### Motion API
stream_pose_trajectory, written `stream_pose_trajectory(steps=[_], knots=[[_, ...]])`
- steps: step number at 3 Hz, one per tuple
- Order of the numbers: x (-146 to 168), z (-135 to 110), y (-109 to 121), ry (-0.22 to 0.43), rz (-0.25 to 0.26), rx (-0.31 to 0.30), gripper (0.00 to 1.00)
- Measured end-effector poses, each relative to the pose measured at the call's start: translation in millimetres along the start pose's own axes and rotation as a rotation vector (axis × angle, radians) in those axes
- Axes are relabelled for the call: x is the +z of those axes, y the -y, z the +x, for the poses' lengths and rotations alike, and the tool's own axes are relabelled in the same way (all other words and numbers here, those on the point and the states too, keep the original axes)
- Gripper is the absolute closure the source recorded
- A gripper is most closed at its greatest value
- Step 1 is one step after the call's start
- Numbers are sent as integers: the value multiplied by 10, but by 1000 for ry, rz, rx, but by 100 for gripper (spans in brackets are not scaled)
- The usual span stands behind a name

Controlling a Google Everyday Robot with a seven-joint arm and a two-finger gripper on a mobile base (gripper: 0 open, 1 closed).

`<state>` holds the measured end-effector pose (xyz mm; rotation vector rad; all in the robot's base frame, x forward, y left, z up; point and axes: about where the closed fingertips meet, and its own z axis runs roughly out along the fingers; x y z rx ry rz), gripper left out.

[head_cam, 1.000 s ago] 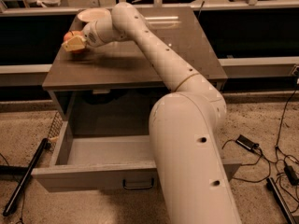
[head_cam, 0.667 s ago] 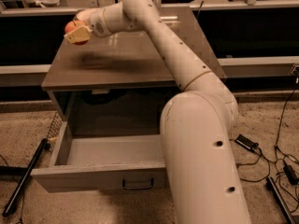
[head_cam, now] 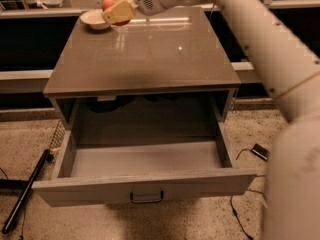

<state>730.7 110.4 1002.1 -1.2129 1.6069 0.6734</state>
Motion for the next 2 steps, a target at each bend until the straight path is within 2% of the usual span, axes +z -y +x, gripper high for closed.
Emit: stream_pose_trajectory(steps=[1, 2], knots=[[-396, 209, -49, -54, 42, 4, 100], [-394, 209, -51, -54, 41, 4, 100]])
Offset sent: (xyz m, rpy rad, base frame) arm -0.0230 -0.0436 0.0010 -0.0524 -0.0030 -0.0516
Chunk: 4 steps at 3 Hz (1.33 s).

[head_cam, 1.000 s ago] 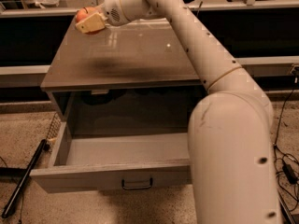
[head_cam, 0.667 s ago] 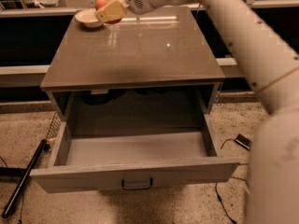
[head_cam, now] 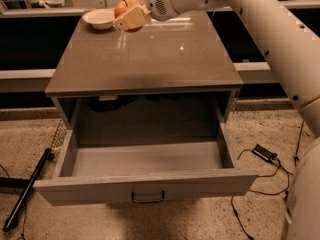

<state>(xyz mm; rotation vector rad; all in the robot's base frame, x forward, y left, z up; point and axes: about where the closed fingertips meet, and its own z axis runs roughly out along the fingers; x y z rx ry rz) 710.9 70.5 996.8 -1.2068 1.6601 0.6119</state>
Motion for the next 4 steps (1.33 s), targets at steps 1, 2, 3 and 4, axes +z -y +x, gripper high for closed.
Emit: stream_pose_trajectory(steps=[1, 2, 3, 4], knots=[[57, 277, -128, 23, -19, 13, 100], [-25, 548, -560, 119, -60, 38, 100], [-145, 1041, -1038, 162, -111, 93, 100], [-468, 2033, -1326, 112, -128, 154, 100]])
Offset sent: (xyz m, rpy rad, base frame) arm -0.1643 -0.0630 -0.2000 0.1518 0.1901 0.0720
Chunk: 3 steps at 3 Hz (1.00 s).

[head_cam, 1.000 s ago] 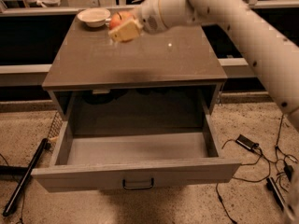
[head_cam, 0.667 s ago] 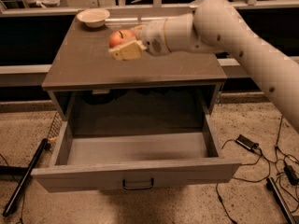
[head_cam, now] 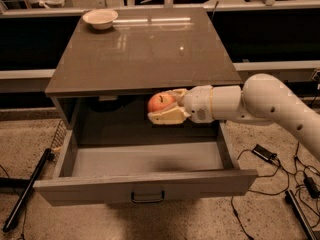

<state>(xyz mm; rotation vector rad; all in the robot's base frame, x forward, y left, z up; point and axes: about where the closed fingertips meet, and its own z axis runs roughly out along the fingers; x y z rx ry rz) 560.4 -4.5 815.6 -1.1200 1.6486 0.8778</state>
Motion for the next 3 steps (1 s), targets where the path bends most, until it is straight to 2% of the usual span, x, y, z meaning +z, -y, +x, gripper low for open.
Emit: stream_pose_trajectory(steps=[1, 2, 3], knots=[[33, -81, 8, 4, 0, -4, 100], [506, 576, 26, -171, -30, -99, 100], [766, 1031, 8, -285, -72, -153, 100]])
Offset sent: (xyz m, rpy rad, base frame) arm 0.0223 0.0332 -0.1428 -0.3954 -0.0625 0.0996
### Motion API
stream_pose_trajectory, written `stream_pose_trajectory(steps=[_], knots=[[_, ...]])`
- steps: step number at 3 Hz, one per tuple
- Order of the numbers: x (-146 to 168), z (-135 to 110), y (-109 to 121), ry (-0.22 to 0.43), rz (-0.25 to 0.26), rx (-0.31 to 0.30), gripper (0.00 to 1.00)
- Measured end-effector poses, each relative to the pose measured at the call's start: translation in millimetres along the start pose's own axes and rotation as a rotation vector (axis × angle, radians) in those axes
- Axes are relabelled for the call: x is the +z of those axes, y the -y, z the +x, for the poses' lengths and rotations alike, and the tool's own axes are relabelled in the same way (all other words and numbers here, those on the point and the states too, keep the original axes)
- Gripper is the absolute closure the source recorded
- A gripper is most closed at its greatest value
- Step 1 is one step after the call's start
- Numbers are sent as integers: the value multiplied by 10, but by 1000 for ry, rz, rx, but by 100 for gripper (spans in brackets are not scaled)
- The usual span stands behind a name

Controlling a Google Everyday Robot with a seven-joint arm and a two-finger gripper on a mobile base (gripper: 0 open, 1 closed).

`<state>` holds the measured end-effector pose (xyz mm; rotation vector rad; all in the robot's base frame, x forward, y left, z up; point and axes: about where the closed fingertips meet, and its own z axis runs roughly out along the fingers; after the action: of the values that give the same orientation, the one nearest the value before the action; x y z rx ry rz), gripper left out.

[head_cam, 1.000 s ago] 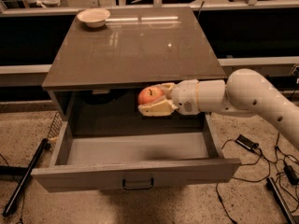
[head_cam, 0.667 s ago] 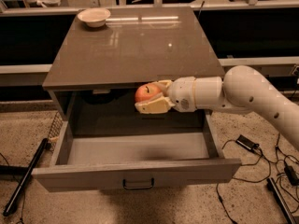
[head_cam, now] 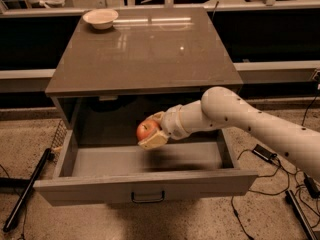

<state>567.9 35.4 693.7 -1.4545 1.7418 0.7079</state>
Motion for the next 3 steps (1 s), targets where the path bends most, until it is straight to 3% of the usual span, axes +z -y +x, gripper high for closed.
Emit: stream_pose_trajectory(steps=[1, 2, 3], knots=[[25, -3, -7, -3, -4, -6, 82], [92, 144, -25, 49, -5, 20, 50], [132, 283, -30, 58, -4, 27, 27]])
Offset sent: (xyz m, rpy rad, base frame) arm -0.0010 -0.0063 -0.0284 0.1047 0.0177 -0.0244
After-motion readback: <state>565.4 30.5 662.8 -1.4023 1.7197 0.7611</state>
